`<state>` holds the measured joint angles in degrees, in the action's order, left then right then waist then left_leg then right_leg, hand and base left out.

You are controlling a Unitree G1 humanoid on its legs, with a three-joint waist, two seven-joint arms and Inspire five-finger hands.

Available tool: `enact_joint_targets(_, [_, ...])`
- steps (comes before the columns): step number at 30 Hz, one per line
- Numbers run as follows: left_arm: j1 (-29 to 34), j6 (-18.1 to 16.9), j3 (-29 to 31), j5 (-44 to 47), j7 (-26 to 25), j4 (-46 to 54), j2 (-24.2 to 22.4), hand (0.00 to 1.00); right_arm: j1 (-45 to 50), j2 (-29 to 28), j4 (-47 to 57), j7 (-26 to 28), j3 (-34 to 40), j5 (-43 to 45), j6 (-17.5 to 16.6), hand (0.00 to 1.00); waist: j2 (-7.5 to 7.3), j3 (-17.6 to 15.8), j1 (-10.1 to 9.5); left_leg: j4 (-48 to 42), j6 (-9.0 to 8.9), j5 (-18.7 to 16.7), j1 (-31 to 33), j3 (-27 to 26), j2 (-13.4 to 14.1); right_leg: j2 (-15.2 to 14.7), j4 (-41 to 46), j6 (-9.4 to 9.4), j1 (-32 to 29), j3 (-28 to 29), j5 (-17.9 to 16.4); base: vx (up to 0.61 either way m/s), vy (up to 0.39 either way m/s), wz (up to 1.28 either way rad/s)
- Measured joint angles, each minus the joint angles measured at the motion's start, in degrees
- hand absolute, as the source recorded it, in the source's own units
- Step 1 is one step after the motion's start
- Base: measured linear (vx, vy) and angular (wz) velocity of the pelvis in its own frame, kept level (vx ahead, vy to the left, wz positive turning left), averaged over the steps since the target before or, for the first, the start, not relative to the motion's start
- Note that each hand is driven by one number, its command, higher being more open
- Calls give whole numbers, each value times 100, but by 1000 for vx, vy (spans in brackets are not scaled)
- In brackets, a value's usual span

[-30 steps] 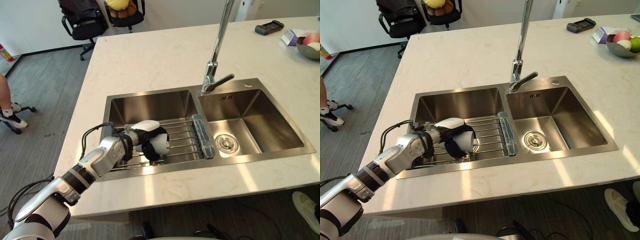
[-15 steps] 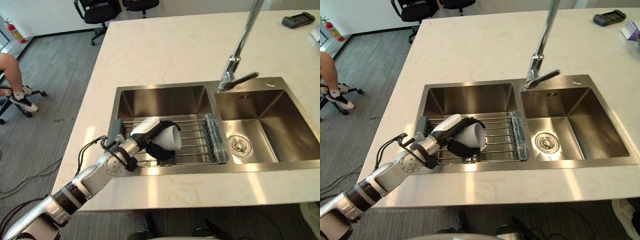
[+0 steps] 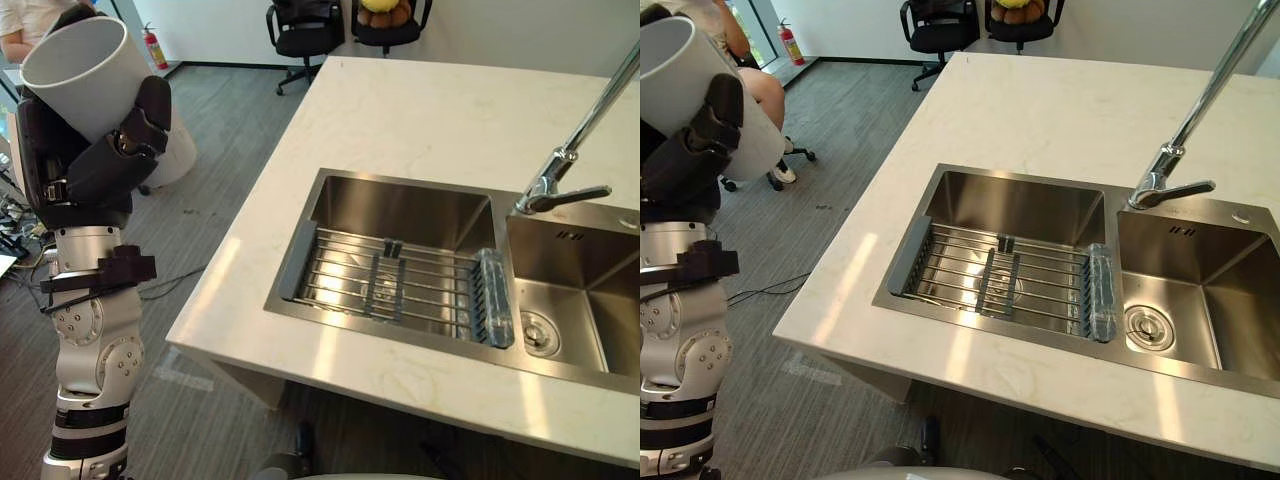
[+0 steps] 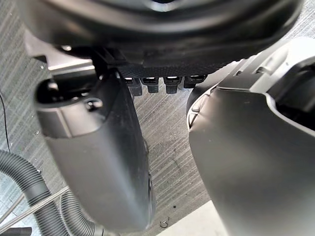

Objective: Walk over to the sink, pick up the cup, carry it to the dishwasher, place the cup inside the dishwasher, then close the dishwasher door

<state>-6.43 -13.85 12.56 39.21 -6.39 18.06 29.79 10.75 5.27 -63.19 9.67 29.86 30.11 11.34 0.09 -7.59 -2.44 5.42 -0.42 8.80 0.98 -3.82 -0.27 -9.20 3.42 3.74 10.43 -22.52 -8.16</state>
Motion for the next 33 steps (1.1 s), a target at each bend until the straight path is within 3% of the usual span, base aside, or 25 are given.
enact_joint_targets(3, [356, 242, 58, -501, -93, -540, -466, 0, 83, -144, 35, -143, 126, 0, 39, 100, -74, 123, 0, 0, 9, -2, 20, -47, 14, -7, 40, -12, -80, 84, 5, -18, -4, -13])
enact_joint_targets(8, [999, 365, 52, -1016, -428, -1780, -1272, 0, 225, -338, 166, -228, 120, -2, 25, 100, -170, 123, 18, -2, 13, -10, 78, -64, -6, -10, 100, -97, -179, 110, -47, -5, -5, -3])
enact_joint_targets(11, [1130, 251, 29, -1615, -613, -1696, -1423, 0, 287, -390, 139, -229, 121, -1, 5, 100, -301, 85, -97, -5, 13, -10, 202, 57, -65, -134, 585, -190, -403, 12, -235, 57, -3, 22])
enact_joint_targets(14, [1121, 83, -91, -2304, -766, -1520, -1423, 0, 336, -386, 77, -222, 113, 12, -46, 100, -295, 78, -101, -44, 42, 6, 133, 367, -90, -213, 1361, -186, -558, 93, -239, 80, 7, 56])
enact_joint_targets(19, [1137, -21, -28, -2585, -1243, -1307, -1422, 0, 116, -272, 53, -250, -280, 89, -141, 100, -270, 66, -282, -198, 68, 5, 246, 463, -150, -211, 1076, -49, -410, 330, -314, 25, -18, 18])
enact_joint_targets(21, [1194, -21, 91, -2561, -1480, -1308, -1433, 0, -9, -154, 56, -289, -416, 122, -130, 100, -220, 29, -335, -458, 41, -34, 438, 444, -197, -196, 730, 165, -302, 436, -447, -80, -74, 2])
enact_joint_targets(22, [1255, -21, 102, -2560, -1545, -1308, -1509, 0, -67, -47, 59, -292, -446, 120, -128, 100, -70, -67, -330, -623, 4, -60, 455, 499, -141, -111, 705, 226, -211, 432, -442, -122, -88, 9])
enact_joint_targets(25, [1520, -36, 80, -2567, -1539, -1280, -1572, 0, -41, 156, 107, -299, -574, 106, -123, 100, 307, -168, -330, -756, -166, -110, 436, 650, 9, 64, 960, 135, -160, 356, -529, -240, -131, 19])
enact_joint_targets(27, [1700, -37, 118, -2569, -1518, -1111, -1569, 0, 83, 197, 173, -344, -715, 105, -79, 100, 438, -156, -344, -703, -171, -173, 423, 529, 191, 153, 1213, -12, -181, 132, -659, -221, -158, 45])
enact_joint_targets(28, [1715, -41, 131, -2576, -1501, -1049, -1564, 0, 115, 196, 174, -367, -793, 104, -71, 100, 421, -153, -355, -685, -183, -292, 445, 424, 240, 119, 1224, -54, -186, 31, -653, -148, -96, 67])
enact_joint_targets(29, [1709, -45, 170, -2584, -1465, -890, -1556, 0, 157, 164, 169, -396, -843, 112, -30, 100, 281, -156, -403, -839, -94, -436, 604, 78, 346, 22, 1252, -124, -272, -151, -635, -112, -63, 81])
enact_joint_targets(33, [1702, -202, 537, -2914, -1458, -392, -1534, 0, 243, 308, 198, -505, -948, 118, -43, 100, 257, -137, -427, -2189, 231, -662, 997, -711, 697, -370, 1456, -163, -482, -714, -598, -65, -23, 71])
